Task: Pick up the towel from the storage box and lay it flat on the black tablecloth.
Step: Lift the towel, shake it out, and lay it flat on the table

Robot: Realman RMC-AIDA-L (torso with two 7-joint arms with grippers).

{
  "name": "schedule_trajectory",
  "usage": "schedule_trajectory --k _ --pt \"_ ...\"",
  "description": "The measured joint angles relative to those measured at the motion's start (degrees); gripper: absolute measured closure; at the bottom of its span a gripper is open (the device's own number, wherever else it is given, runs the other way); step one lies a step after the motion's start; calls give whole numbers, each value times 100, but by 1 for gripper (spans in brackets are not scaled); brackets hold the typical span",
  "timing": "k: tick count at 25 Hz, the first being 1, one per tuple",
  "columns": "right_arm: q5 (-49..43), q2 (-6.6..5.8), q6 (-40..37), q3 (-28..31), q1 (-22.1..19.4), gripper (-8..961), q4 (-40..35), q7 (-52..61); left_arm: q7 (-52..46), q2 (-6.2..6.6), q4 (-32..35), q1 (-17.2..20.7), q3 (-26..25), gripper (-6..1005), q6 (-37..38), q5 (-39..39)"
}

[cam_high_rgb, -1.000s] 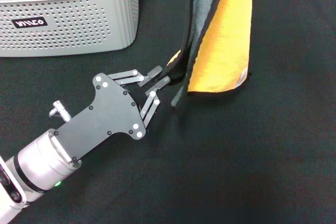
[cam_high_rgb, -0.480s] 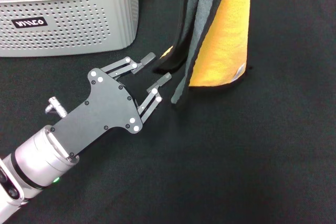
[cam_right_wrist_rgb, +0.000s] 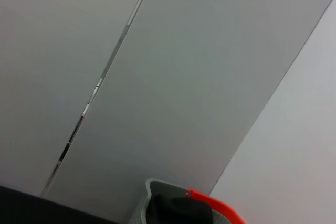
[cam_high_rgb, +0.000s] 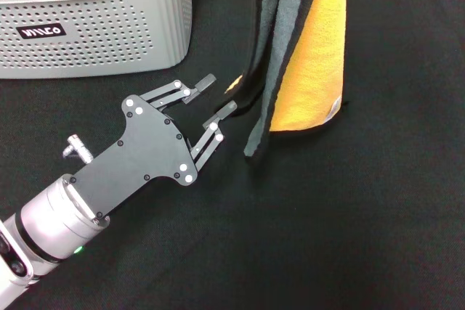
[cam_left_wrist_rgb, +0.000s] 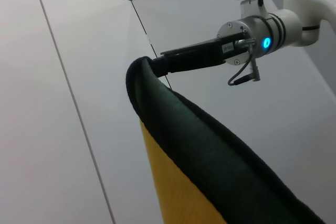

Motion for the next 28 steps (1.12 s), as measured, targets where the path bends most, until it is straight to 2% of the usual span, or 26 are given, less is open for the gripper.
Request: schedule_trajectory --k 4,9,15,23,28 --pt "0 9 -2 0 0 951 0 0 1 0 11 6 -13 689 3 -3" --pt "1 16 -3 0 -1 951 0 0 -18 0 14 9 -15 772 3 8" --pt "26 23 -51 8 -26 952 -33 6 -29 0 -2 20 -16 953 47 10" --pt "54 27 -128 13 -60 952 -61 37 -61 5 -12 65 -74 999 267 -1" --pt "56 23 -294 52 -133 951 -65 62 -768 68 283 366 -447 999 811 -12"
